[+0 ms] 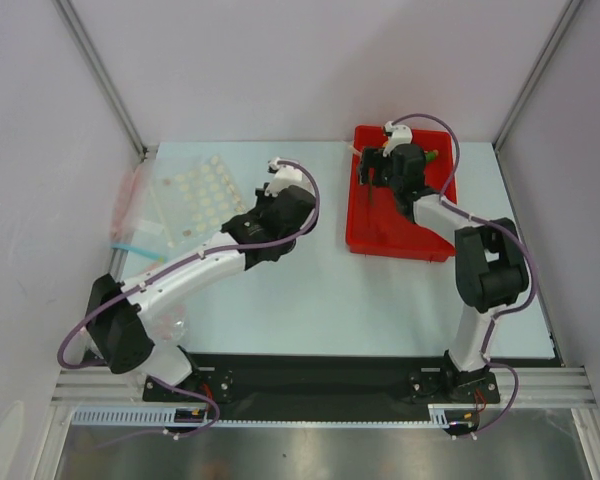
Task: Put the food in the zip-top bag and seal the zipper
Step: Pick up the fake vegetable from the bin.
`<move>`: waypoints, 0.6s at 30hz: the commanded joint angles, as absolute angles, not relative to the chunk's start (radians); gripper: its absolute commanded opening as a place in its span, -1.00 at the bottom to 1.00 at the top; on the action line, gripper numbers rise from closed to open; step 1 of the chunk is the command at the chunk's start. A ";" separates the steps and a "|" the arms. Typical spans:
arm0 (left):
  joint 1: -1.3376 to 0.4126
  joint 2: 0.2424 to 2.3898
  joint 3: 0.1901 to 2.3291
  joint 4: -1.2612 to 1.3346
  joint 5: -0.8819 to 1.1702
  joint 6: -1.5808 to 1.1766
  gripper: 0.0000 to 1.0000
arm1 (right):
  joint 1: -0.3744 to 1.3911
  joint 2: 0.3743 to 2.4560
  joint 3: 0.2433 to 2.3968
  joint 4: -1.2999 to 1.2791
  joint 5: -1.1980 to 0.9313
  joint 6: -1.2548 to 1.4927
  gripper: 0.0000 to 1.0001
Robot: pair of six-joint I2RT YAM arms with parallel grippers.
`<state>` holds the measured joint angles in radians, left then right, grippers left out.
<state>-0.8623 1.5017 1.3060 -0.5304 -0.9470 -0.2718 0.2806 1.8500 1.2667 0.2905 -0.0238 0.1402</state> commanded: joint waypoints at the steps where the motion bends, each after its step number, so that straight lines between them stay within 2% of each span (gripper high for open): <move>1: -0.838 1.459 1.331 -0.500 -0.891 -0.199 -0.99 | 0.291 1.914 1.374 0.344 -0.026 -0.033 0.69; 12: -0.772 1.540 1.350 -0.494 -0.788 -0.155 -0.99 | 0.305 2.118 1.526 0.409 -0.081 -0.238 0.73; 18: -0.750 1.562 1.351 -0.485 -0.750 -0.141 -0.99 | 0.311 2.247 1.689 0.403 -0.057 -0.284 0.75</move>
<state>-0.7605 1.5562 1.3113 -0.5175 -0.7784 -0.1711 0.3058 2.1952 1.5925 0.3504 -0.0612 -0.2180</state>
